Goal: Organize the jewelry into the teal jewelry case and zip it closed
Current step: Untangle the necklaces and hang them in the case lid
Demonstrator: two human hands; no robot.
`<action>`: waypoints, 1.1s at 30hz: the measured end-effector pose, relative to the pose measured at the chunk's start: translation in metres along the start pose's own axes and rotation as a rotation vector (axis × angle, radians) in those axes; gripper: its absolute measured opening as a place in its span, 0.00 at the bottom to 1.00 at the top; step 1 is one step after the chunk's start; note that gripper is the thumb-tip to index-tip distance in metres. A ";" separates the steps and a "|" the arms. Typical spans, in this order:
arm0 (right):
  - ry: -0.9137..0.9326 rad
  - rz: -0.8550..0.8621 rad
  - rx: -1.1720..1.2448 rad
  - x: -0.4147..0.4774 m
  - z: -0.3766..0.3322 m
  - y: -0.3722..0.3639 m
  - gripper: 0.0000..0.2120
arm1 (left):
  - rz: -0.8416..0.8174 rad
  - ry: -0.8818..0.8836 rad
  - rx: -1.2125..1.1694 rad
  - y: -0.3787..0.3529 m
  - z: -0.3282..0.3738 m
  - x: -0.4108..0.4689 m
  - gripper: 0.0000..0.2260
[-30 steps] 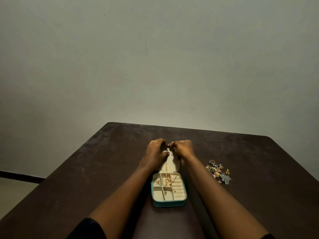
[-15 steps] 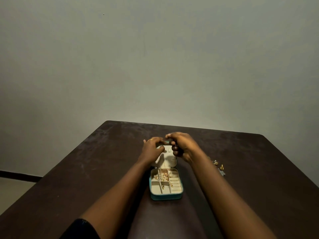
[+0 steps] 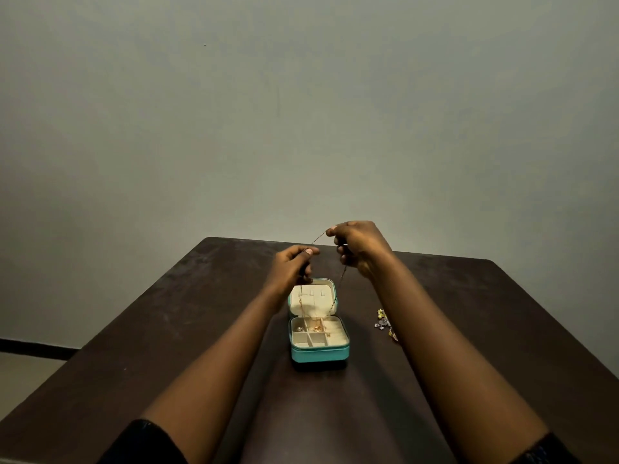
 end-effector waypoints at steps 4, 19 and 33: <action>-0.019 0.004 0.071 -0.003 -0.008 0.010 0.09 | 0.031 0.007 -0.107 -0.001 0.009 -0.002 0.08; -0.072 0.122 0.319 -0.001 -0.022 0.083 0.05 | 0.002 0.282 -0.237 -0.030 -0.012 -0.015 0.12; -0.044 0.327 0.466 0.027 0.024 0.154 0.11 | 0.123 0.537 -0.374 -0.079 -0.082 -0.028 0.14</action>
Point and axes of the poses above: each hand's wrist, its own x-axis towards the middle knuckle, its own y-axis out of the back of the hand, z = x × y, the point moved 10 cm from there along x, towards the middle knuckle, and after that the axes turned 14 degrees about -x, right-handed, at the moved point
